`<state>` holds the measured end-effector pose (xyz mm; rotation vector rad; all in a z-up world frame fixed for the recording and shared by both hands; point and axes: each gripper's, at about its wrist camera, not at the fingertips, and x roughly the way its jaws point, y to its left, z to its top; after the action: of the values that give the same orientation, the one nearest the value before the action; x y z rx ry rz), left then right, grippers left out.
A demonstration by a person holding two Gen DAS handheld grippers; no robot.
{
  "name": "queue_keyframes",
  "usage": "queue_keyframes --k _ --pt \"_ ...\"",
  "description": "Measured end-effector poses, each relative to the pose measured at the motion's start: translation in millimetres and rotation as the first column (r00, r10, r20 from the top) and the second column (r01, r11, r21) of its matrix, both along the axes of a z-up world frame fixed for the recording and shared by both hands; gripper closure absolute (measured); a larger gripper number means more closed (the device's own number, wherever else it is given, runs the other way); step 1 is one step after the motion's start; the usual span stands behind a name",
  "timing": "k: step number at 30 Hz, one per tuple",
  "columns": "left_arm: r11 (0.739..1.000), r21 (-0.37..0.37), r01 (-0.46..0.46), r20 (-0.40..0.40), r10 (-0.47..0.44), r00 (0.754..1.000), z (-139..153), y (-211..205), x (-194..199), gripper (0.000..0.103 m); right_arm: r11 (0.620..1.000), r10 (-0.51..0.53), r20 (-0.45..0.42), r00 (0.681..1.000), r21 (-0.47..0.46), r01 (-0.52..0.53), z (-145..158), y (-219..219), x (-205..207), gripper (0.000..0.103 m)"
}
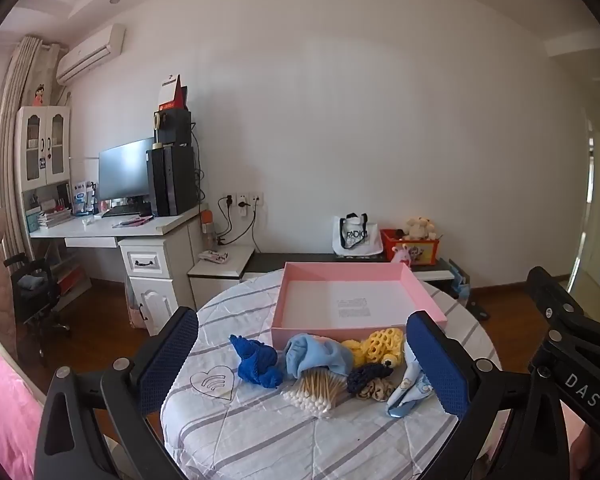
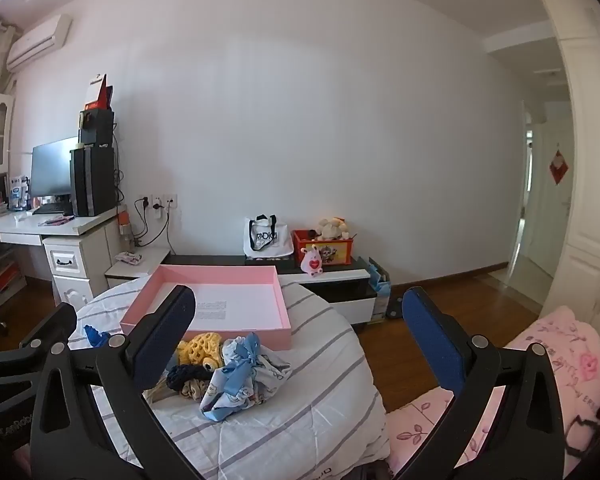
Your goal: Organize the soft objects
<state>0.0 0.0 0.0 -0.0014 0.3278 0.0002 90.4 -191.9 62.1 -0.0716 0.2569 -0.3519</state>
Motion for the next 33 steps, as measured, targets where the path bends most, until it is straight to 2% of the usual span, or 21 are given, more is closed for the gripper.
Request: queue_keyframes --k 12,33 --pt "1.0 -0.023 -0.005 0.005 0.005 1.0 -0.5 3.8 -1.3 0.0 1.0 0.018 0.005 1.0 -0.011 -0.018 1.2 -0.7 -2.9 0.0" --pt "1.0 0.007 -0.006 0.012 0.006 1.0 2.8 0.7 -2.1 0.0 1.0 0.018 0.009 1.0 -0.024 -0.018 1.1 0.2 -2.2 0.0"
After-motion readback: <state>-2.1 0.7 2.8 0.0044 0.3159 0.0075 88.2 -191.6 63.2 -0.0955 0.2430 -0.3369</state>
